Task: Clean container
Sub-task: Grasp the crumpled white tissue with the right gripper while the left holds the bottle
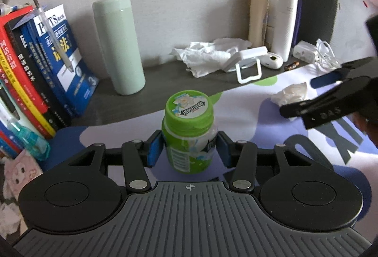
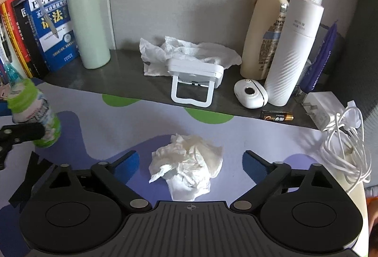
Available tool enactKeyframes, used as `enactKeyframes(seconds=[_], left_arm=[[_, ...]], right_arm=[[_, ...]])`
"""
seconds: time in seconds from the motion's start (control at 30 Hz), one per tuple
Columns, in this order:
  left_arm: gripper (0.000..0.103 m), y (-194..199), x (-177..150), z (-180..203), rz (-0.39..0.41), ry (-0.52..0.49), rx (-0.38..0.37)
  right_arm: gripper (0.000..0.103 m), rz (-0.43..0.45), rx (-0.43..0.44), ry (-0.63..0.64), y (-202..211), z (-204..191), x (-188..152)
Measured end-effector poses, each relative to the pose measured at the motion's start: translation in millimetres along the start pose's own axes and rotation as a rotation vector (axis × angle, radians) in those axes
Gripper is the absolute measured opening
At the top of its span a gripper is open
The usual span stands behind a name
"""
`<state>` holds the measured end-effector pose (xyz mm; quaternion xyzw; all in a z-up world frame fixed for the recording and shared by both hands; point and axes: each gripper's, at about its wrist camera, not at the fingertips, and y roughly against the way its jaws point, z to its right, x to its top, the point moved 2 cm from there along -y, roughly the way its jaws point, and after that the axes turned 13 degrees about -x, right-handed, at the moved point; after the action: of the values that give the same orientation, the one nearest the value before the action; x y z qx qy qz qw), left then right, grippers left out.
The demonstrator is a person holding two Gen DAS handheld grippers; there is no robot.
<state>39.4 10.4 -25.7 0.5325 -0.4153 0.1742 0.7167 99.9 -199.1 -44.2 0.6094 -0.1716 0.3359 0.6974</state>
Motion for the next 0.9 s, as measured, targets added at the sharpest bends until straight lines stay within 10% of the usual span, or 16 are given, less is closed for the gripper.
enactKeyframes(seconds=[0.9], left_arm=[[0.048, 4.9, -8.3, -3.7, -0.015, -0.024, -0.05]], right_arm=[[0.021, -0.013, 0.018, 0.063, 3.4, -1.8, -2.0]])
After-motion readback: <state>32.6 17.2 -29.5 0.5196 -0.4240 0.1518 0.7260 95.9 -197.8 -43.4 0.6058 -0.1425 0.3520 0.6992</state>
